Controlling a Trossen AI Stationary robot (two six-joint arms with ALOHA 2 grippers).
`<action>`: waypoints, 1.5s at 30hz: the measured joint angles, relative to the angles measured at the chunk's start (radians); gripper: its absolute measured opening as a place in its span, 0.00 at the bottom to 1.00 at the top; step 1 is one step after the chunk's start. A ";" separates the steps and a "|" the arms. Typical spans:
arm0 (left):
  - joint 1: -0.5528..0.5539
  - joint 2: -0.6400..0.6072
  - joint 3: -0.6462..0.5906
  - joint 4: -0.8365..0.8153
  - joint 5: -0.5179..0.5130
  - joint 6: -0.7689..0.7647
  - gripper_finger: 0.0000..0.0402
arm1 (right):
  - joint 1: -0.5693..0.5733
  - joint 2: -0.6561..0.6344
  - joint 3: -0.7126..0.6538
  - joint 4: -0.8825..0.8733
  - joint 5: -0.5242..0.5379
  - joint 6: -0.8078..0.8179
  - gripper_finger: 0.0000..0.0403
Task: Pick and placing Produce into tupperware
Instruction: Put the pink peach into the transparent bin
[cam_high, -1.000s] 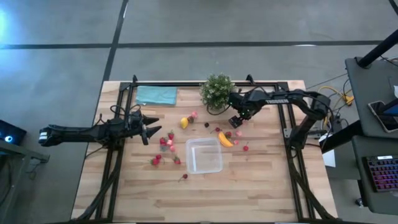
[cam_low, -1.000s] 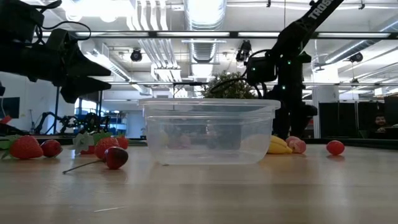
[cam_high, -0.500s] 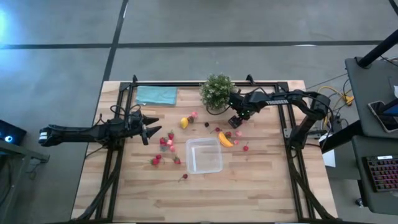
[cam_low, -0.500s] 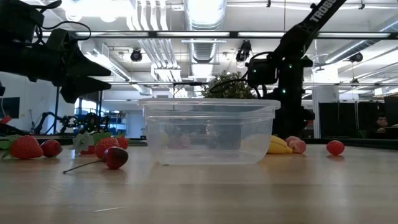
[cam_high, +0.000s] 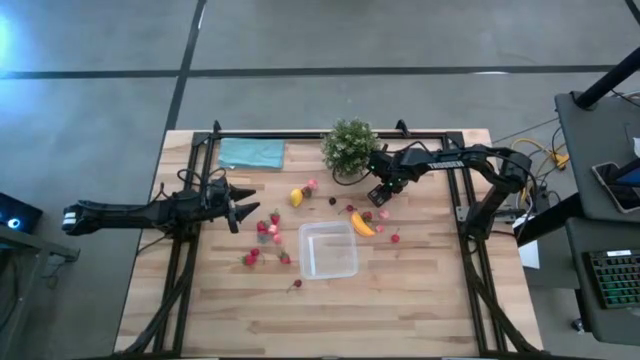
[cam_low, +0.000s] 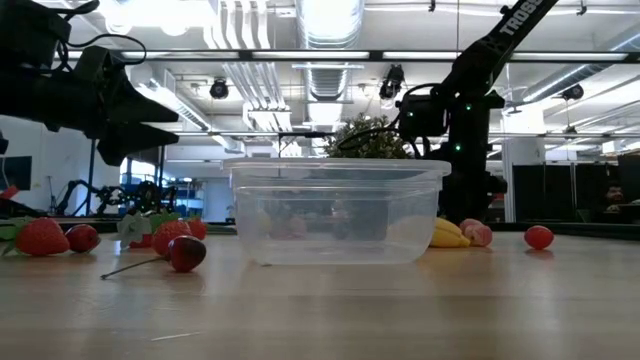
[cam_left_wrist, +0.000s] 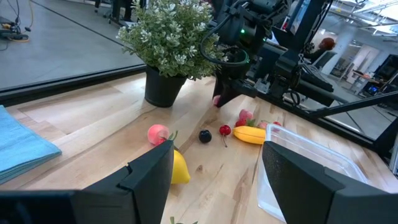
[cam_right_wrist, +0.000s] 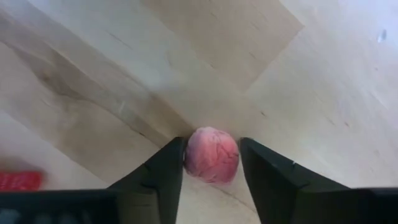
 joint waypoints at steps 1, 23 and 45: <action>0.000 0.000 0.000 0.000 0.000 0.000 0.58 | 0.000 -0.001 0.000 -0.002 -0.001 0.001 0.34; 0.000 0.000 0.000 0.000 0.000 0.000 0.58 | 0.484 -0.313 0.012 0.203 -0.280 0.346 0.24; 0.000 0.000 0.000 -0.001 0.000 0.000 0.58 | 0.663 0.282 0.647 -0.210 -0.068 0.335 0.41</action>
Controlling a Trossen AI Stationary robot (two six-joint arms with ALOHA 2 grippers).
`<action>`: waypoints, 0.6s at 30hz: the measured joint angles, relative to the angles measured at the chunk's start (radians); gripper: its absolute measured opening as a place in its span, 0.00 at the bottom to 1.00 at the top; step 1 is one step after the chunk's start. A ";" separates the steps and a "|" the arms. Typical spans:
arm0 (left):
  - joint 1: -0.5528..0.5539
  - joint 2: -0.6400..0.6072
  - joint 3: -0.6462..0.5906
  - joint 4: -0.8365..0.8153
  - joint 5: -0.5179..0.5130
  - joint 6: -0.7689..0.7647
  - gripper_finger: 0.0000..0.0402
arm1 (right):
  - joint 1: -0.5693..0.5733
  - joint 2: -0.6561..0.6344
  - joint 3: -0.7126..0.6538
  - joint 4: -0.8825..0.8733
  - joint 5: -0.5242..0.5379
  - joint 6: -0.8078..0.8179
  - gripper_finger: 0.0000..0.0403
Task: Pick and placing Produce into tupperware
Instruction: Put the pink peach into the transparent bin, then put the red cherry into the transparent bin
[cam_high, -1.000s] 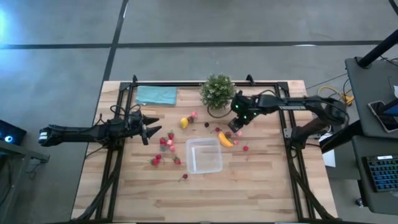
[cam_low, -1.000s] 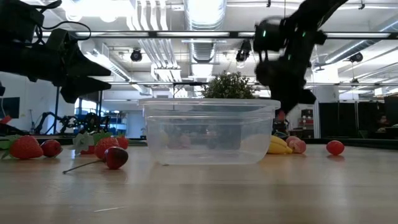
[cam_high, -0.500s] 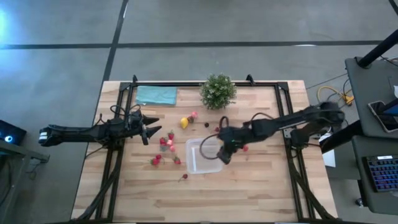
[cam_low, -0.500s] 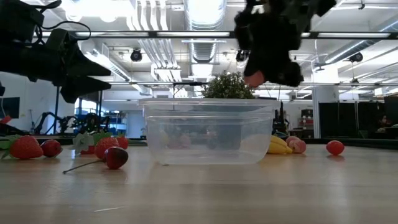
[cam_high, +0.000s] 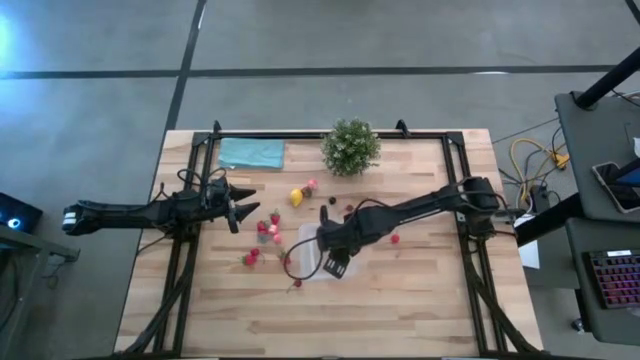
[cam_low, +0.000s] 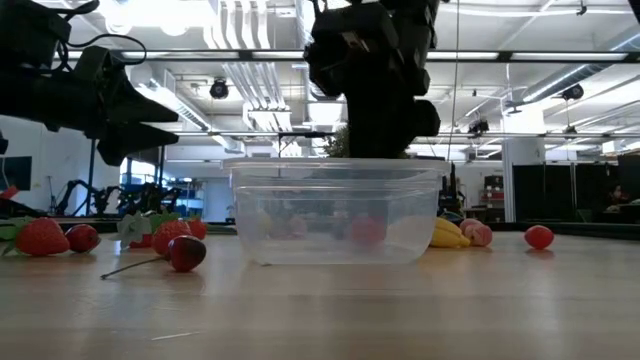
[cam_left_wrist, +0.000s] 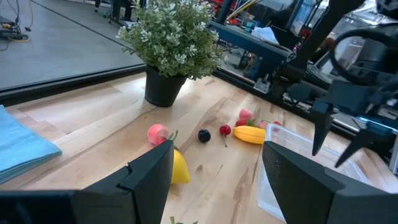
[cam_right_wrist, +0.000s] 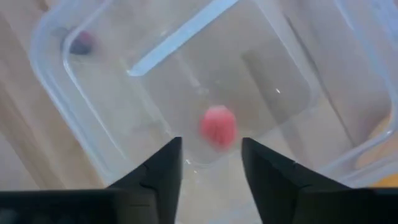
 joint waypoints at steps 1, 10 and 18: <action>0.000 0.000 0.000 0.000 0.000 0.000 0.58 | 0.003 0.004 0.011 -0.005 0.006 0.014 0.45; 0.000 -0.001 0.000 0.000 0.000 0.000 0.58 | 0.001 -0.104 0.021 -0.194 0.151 0.215 0.69; 0.000 0.000 0.000 0.000 0.000 0.000 0.58 | -0.061 -0.327 -0.134 -0.562 0.130 0.593 0.69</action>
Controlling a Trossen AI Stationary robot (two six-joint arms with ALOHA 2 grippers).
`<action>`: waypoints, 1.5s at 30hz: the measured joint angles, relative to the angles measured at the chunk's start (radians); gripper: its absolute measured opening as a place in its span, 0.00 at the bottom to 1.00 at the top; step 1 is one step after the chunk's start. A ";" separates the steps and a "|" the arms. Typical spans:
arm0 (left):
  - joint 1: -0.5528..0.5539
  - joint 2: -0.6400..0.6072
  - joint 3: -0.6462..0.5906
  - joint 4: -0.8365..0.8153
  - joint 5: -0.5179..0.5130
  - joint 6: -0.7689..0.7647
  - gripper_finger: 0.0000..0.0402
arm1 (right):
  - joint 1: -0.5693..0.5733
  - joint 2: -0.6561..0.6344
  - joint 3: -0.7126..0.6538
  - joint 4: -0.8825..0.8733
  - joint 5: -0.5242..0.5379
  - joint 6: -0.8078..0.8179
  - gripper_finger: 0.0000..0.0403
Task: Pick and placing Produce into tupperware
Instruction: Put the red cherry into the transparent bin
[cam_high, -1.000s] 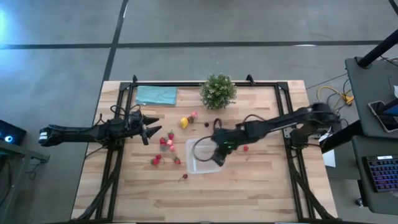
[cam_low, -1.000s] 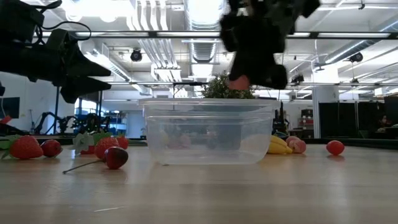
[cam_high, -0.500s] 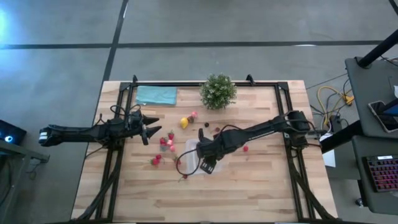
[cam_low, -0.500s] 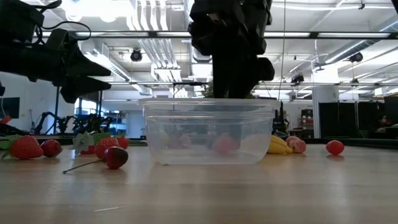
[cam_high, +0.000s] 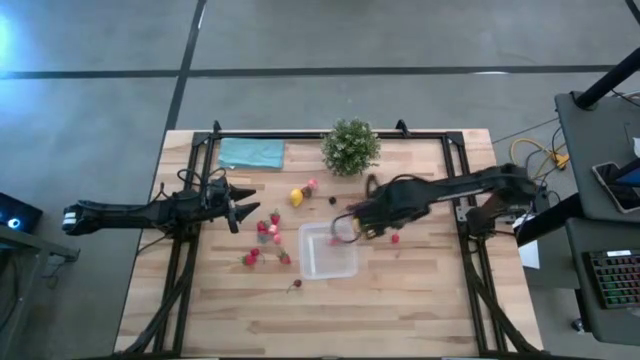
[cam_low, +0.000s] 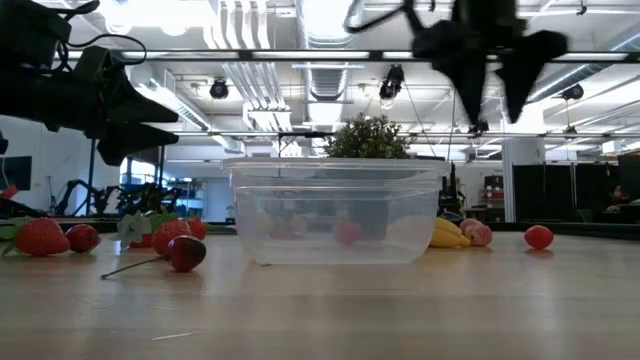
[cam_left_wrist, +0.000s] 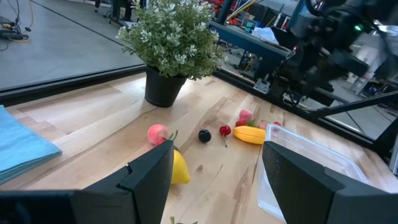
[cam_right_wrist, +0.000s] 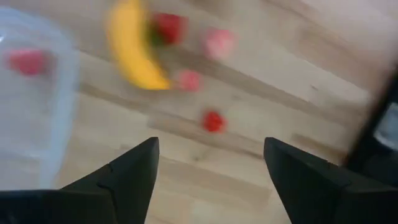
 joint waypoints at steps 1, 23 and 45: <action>0.000 0.000 0.000 0.000 0.000 0.000 0.58 | -0.001 -0.039 -0.044 0.015 -0.011 0.025 0.69; 0.000 -0.001 0.000 0.000 0.000 0.000 0.58 | -0.005 -0.220 -0.640 0.599 -0.063 0.253 0.67; 0.000 0.000 0.000 0.000 0.000 0.000 0.58 | -0.005 -0.088 -0.657 0.699 -0.062 0.239 0.61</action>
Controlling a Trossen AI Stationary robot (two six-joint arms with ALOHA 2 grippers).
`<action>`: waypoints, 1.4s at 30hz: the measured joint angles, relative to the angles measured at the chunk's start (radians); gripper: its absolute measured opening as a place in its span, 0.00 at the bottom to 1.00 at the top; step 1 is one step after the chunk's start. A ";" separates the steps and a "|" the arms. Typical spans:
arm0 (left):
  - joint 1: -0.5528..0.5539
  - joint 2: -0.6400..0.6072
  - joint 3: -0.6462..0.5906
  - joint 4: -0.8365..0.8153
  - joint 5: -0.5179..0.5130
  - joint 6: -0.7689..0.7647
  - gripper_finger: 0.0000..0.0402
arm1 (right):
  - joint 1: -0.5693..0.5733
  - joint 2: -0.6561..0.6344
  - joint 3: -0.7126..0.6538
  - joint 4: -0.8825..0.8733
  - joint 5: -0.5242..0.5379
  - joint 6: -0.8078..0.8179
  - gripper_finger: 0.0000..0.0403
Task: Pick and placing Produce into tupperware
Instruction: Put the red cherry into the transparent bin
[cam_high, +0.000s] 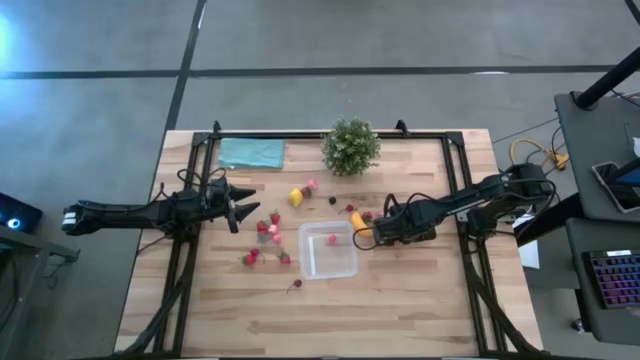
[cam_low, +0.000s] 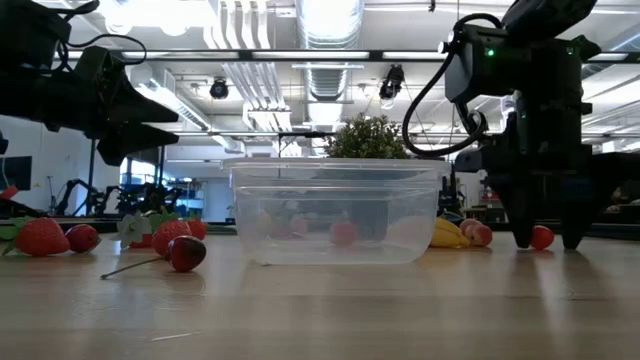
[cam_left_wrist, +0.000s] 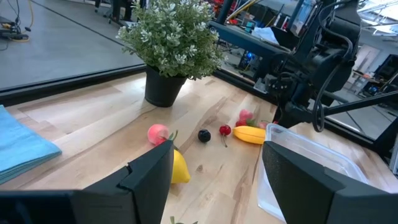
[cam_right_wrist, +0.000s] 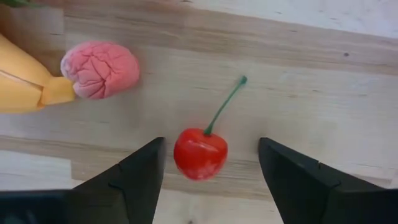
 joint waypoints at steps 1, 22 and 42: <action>0.000 0.000 0.000 0.000 0.000 0.000 0.58 | 0.000 -0.001 0.000 0.000 0.000 0.000 0.60; 0.000 0.000 0.000 0.000 0.000 0.000 0.58 | 0.000 -0.004 0.016 0.045 0.006 -0.023 0.28; 0.000 0.000 0.000 0.000 0.000 0.000 0.58 | -0.014 0.076 0.532 0.053 -0.174 -0.645 0.30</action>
